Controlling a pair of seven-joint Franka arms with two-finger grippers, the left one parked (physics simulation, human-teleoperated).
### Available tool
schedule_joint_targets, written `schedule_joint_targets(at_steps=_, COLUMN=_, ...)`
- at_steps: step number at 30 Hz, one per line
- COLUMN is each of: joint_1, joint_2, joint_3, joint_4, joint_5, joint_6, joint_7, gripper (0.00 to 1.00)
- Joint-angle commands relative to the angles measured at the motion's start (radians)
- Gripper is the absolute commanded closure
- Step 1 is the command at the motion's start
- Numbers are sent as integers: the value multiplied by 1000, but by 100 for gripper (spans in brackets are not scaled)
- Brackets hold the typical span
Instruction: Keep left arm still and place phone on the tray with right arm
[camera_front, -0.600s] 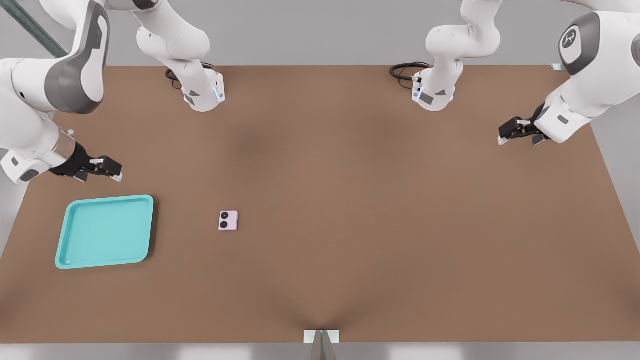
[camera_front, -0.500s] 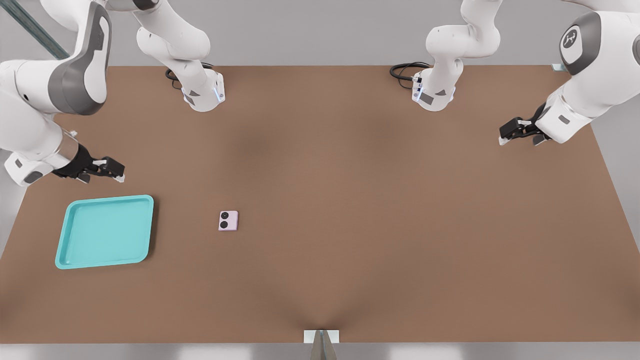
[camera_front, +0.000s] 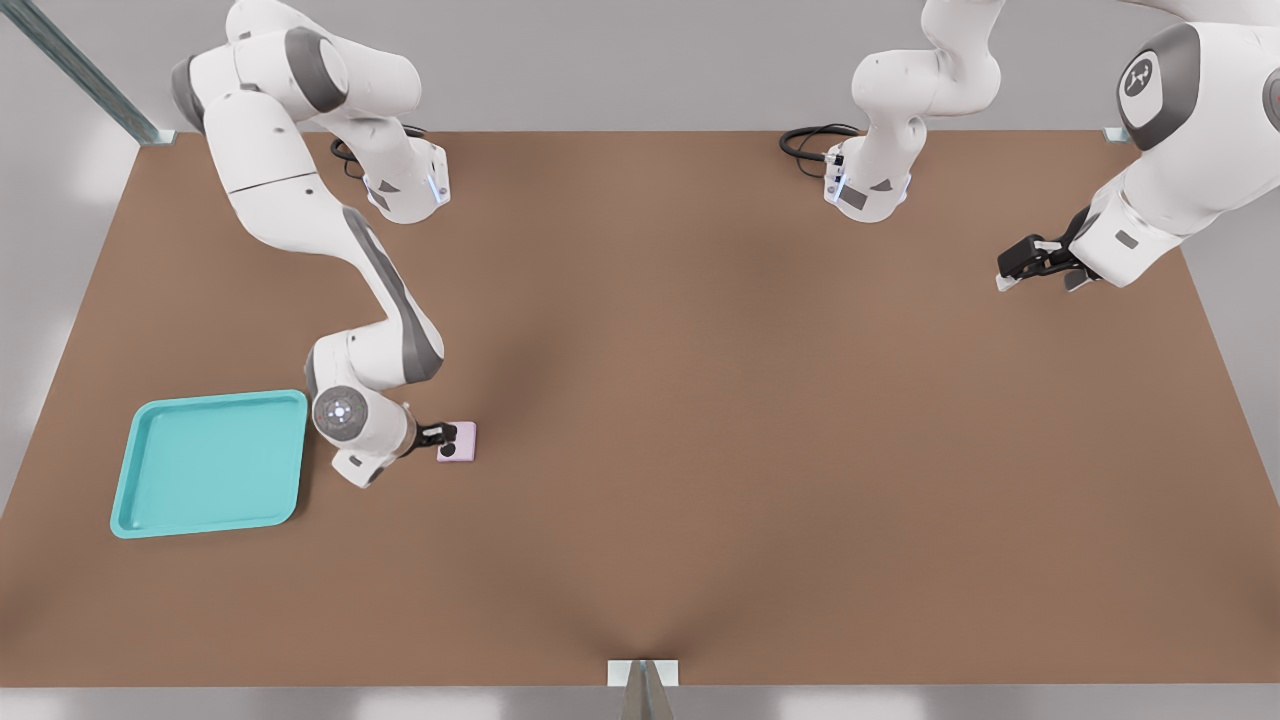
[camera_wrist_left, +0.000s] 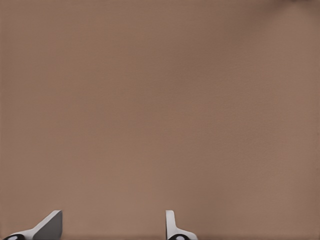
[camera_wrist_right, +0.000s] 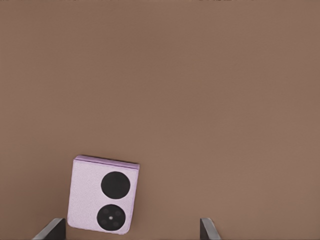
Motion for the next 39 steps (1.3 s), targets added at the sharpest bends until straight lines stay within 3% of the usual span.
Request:
schedule_joint_targets(at_steps=1, joint_1=6, joint_2=6, joint_3=0, joint_4=-18, joint_5=-28, joint_6=212, joint_7=287, gripper=0)
schedule_joint_targets(at_steps=11, joint_1=35, joint_2=111, joint_3=1, joint_4=-11, joint_5=-28, joint_6=310, joint_7=304, gripper=0)
schedule_joint_targets(at_steps=19, joint_1=21, joint_2=49, joint_3=30, joint_4=-161, joint_5=-28, joint_6=368, joint_7=339, gripper=0)
schedule_joint_targets(at_steps=33, joint_1=7, joint_2=82, joint_3=30, joint_4=-169, joint_5=-54, joint_6=386, joint_7=327, gripper=0)
schedule_joint_targets(at_steps=35, joint_1=6, joint_2=83, joint_3=30, joint_4=-167, joint_5=-54, joint_6=385, joint_7=328, gripper=10)
schedule_joint_targets(at_steps=39, joint_1=4, joint_2=71, joint_3=30, joint_4=-169, joint_5=-54, joint_6=377, joint_7=327, gripper=17)
